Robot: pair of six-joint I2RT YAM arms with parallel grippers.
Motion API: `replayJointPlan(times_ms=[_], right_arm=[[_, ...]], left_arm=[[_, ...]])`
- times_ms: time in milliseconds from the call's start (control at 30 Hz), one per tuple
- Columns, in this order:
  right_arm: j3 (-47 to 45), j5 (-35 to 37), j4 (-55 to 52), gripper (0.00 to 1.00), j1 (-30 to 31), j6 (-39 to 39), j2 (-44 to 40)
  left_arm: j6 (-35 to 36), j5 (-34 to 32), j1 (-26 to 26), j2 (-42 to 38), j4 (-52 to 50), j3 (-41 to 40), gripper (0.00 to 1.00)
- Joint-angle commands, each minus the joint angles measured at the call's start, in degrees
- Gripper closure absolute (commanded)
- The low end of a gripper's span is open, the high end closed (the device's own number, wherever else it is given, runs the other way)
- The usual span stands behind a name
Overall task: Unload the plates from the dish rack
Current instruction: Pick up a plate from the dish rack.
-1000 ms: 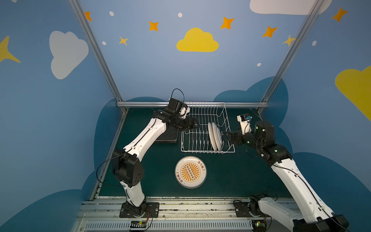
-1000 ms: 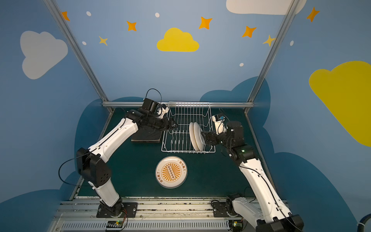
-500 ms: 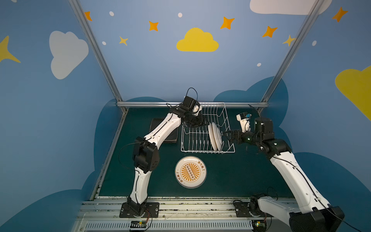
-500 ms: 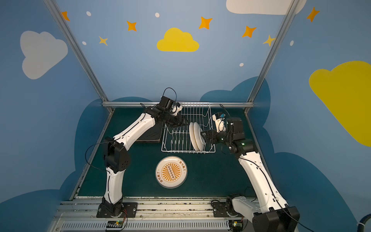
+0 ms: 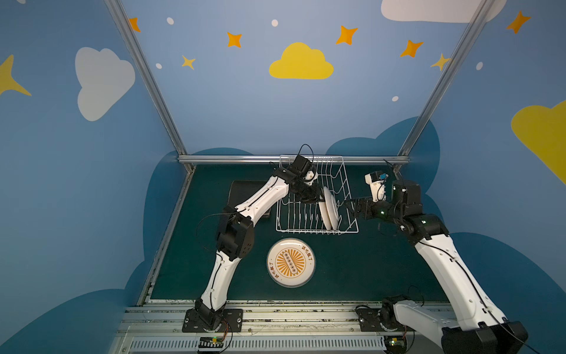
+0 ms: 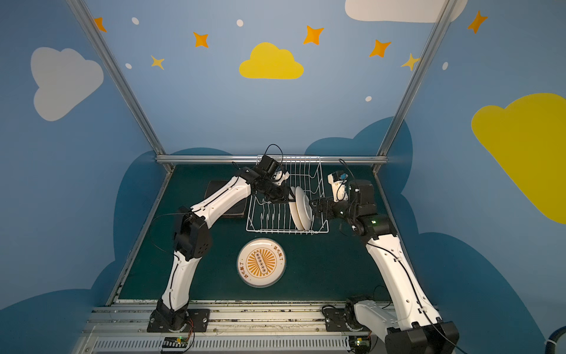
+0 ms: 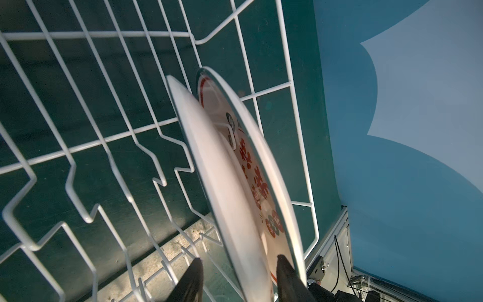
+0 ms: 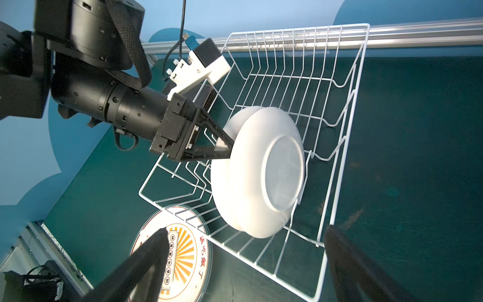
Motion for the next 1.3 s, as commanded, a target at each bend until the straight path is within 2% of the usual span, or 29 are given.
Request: replayJointPlan(times_ms=[0, 100, 333, 700, 1267], right_arm=[[-0.6, 0.4, 1.2, 0.08, -0.3, 0.7, -1.1], [-0.6, 0.1, 1.5, 0.08, -0.3, 0.3, -1.1], [-0.3, 0.3, 1.5, 0.08, -0.6, 0.6, -1.2], [-1.0, 0.3, 2.6, 0.08, -0.7, 0.9, -1.8], [-0.2, 0.2, 2.9, 0.08, -1.0, 1.3, -1.6]], left_arm=[[-1.8, -0.2, -0.4, -0.4, -0.1, -1.0, 0.58], [-3.0, -1.1, -0.8, -1.3, 1.1, -2.3, 0.66], [-6.1, -0.9, -1.1, -3.8, 5.1, -6.4, 0.77], [-8.6, -0.5, -1.0, -5.1, 6.0, -6.9, 0.96], [-11.4, -0.3, -0.8, -10.4, 8.5, -6.9, 0.97]])
